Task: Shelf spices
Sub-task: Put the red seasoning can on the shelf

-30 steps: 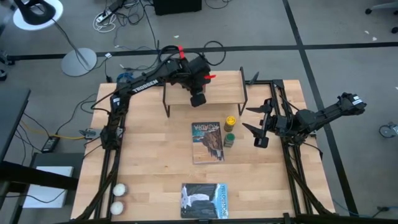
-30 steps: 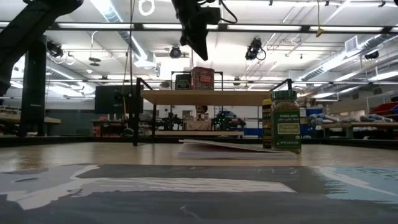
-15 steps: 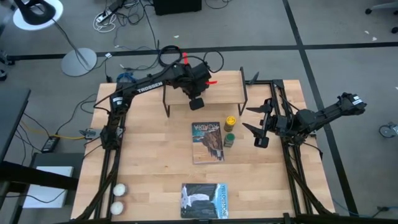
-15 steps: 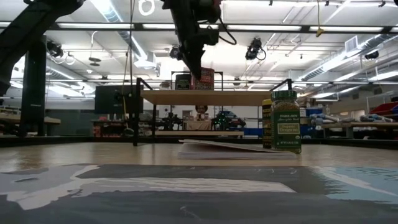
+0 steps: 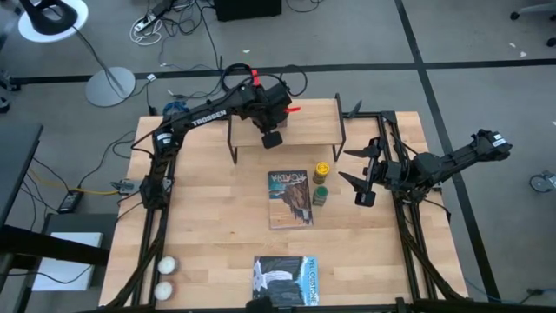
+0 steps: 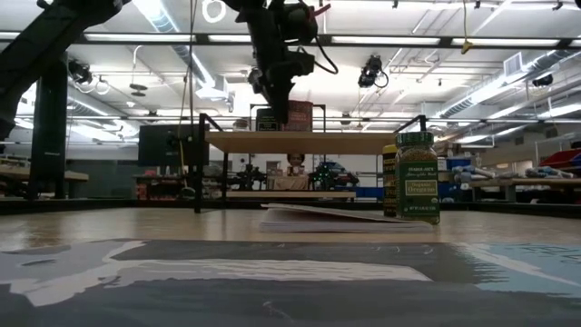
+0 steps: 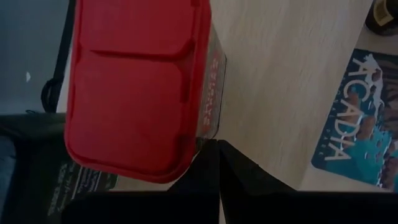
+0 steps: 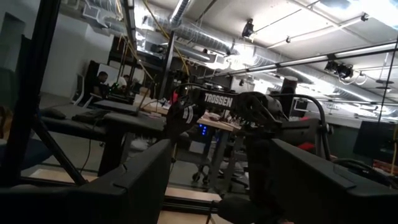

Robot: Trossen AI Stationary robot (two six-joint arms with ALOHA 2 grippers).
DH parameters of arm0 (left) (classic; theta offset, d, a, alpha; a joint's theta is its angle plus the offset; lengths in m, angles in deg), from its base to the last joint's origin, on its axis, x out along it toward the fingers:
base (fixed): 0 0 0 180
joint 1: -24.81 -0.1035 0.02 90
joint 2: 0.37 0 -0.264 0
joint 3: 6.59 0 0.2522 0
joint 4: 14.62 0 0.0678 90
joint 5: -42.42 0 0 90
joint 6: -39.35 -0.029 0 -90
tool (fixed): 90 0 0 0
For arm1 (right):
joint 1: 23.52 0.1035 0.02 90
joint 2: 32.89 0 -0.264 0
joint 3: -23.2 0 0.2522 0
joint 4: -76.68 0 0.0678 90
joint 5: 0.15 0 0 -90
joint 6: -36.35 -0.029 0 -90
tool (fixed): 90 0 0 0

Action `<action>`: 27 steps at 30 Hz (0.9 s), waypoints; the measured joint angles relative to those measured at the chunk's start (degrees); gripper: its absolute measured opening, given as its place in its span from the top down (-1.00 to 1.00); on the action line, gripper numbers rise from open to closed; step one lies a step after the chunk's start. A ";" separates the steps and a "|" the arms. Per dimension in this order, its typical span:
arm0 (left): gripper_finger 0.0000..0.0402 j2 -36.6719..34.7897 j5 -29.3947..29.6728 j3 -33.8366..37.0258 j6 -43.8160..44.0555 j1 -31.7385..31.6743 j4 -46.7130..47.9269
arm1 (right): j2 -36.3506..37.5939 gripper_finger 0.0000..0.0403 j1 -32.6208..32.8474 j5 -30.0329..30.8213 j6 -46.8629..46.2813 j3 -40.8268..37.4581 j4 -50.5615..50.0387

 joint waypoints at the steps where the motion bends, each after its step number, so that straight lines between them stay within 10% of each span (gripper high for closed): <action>1: 1.00 0.00 0.00 0.00 -0.11 0.00 -0.23 | 0.00 -0.34 0.00 0.00 0.02 0.00 0.00; 27: 1.00 0.00 -0.46 0.01 -1.21 -1.34 -4.78 | 0.00 -0.34 0.00 0.04 0.04 0.00 -0.36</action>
